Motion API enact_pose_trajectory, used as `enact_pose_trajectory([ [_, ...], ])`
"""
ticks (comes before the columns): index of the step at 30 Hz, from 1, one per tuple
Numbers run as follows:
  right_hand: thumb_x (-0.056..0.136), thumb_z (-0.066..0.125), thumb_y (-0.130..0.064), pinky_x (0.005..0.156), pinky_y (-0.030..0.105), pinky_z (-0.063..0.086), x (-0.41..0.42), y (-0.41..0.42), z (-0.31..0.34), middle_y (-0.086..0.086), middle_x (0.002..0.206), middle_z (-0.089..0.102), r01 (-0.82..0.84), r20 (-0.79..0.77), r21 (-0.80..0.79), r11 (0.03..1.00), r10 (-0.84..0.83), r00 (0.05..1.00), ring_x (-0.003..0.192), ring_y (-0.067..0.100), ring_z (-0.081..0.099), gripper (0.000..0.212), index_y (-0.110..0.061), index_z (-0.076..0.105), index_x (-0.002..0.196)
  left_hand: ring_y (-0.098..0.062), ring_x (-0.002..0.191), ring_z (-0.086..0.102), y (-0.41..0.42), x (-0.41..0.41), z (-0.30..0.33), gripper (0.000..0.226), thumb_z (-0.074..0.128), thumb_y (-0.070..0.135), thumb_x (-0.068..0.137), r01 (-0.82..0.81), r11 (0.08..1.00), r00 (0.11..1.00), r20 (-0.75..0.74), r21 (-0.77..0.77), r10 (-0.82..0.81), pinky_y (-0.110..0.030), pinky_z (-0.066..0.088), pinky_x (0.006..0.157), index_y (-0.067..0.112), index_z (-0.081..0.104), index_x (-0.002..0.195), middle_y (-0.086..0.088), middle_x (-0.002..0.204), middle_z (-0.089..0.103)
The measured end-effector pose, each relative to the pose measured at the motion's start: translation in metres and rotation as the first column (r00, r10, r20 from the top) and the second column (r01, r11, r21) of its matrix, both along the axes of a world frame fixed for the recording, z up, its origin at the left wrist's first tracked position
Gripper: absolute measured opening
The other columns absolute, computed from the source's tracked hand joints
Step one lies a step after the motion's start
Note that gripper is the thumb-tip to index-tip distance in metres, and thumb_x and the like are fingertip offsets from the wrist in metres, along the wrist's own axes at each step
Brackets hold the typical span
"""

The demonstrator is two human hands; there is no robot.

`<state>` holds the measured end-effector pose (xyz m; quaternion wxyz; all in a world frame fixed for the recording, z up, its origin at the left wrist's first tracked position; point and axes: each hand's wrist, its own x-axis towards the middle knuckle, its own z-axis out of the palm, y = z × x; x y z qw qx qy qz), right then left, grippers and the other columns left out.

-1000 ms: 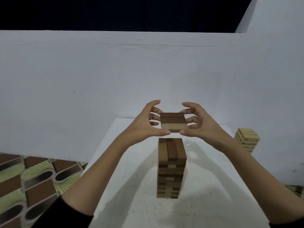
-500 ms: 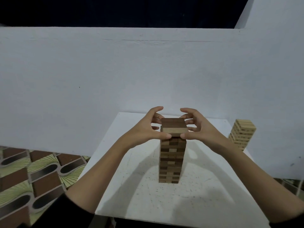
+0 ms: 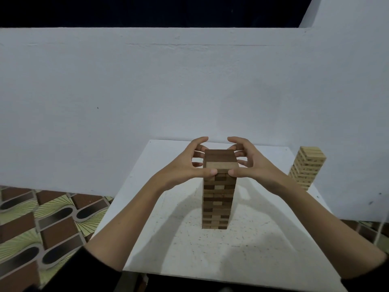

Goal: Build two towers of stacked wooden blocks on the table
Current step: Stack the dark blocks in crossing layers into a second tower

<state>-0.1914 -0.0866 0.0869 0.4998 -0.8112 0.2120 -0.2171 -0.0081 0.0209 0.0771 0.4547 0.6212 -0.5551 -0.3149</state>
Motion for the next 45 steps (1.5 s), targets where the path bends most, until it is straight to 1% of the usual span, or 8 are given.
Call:
enact_pose_trajectory([
  [9,0.064,0.074,-0.031,0.106,0.029,0.032,-0.002,0.000,-0.003,-0.009,0.134,0.041,-0.049,-0.024,0.031,0.998,0.050,0.998,0.126,0.004,0.040,0.095,-0.034,0.018,0.140,-0.009,0.124,0.044,0.001,-0.001,-0.001,0.099,0.078,0.033,0.063,0.037,0.999,0.999,-0.014,0.012,-0.037,-0.030,0.041,0.105,0.034,0.021,0.144,0.010,0.129,0.043],
  [12,0.062,0.077,-0.030,0.110,0.032,0.030,-0.002,0.000,-0.005,-0.007,0.140,0.039,-0.063,-0.026,0.003,0.998,0.063,0.998,0.131,0.006,0.036,0.100,-0.036,0.015,0.141,-0.008,0.123,0.045,0.001,-0.003,-0.002,0.103,0.081,0.030,0.063,0.040,0.999,0.999,0.000,0.010,-0.040,-0.023,0.042,0.101,0.035,0.018,0.144,0.015,0.129,0.042],
  [18,0.062,0.078,-0.031,0.112,0.035,0.029,-0.002,0.002,-0.007,-0.011,0.133,0.044,-0.046,-0.019,-0.042,0.998,0.045,0.999,0.128,0.001,0.039,0.098,-0.037,0.018,0.140,-0.004,0.119,0.045,0.001,-0.005,-0.005,0.103,0.081,0.029,0.063,0.023,1.000,1.000,0.017,-0.006,-0.023,-0.013,0.042,0.093,0.035,0.018,0.144,0.017,0.125,0.040],
  [23,0.063,0.077,-0.033,0.112,0.038,0.030,-0.001,0.003,-0.007,-0.009,0.130,0.046,-0.029,-0.027,-0.073,0.997,0.027,0.999,0.126,0.003,0.041,0.096,-0.035,0.020,0.140,-0.005,0.119,0.045,0.000,-0.006,-0.007,0.096,0.080,0.015,0.073,0.012,1.000,1.000,0.025,-0.021,-0.012,-0.014,0.042,0.095,0.032,0.018,0.145,0.014,0.124,0.041],
  [34,0.066,0.077,-0.029,0.113,0.044,0.029,0.000,0.006,-0.007,-0.006,0.127,0.047,-0.015,-0.020,-0.060,0.998,0.014,1.000,0.125,0.007,0.042,0.091,-0.031,0.023,0.139,-0.007,0.120,0.046,0.002,-0.009,-0.009,0.095,0.077,0.029,0.065,-0.002,0.999,1.000,0.008,-0.034,0.002,-0.020,0.043,0.098,0.035,0.020,0.141,0.012,0.120,0.044],
  [38,0.061,0.077,-0.034,0.113,0.044,0.030,0.001,0.007,-0.008,-0.007,0.125,0.047,-0.003,-0.016,-0.034,0.999,0.003,1.000,0.124,0.008,0.043,0.092,-0.033,0.025,0.138,-0.004,0.119,0.046,0.002,-0.009,-0.011,0.093,0.080,0.022,0.071,0.000,1.000,1.000,-0.010,-0.032,0.000,-0.018,0.043,0.095,0.035,0.021,0.141,0.012,0.119,0.044],
  [42,0.067,0.083,-0.022,0.112,0.046,0.030,0.003,0.005,-0.010,-0.004,0.125,0.048,-0.007,0.001,0.006,1.000,0.007,1.000,0.124,0.009,0.043,0.091,-0.033,0.026,0.138,-0.002,0.118,0.045,0.002,-0.009,-0.012,0.089,0.076,0.010,0.077,-0.009,1.000,1.000,-0.030,-0.016,0.008,-0.023,0.041,0.100,0.031,0.020,0.144,0.009,0.118,0.044],
  [45,0.070,0.080,-0.013,0.112,0.049,0.030,0.003,0.005,-0.010,-0.004,0.126,0.047,-0.013,0.004,0.035,0.999,0.013,1.000,0.125,0.010,0.042,0.090,-0.032,0.025,0.138,-0.003,0.122,0.044,0.004,-0.012,-0.011,0.092,0.080,0.019,0.070,-0.011,1.000,0.998,-0.054,-0.010,0.011,-0.026,0.037,0.105,0.036,0.022,0.140,0.009,0.119,0.045],
])
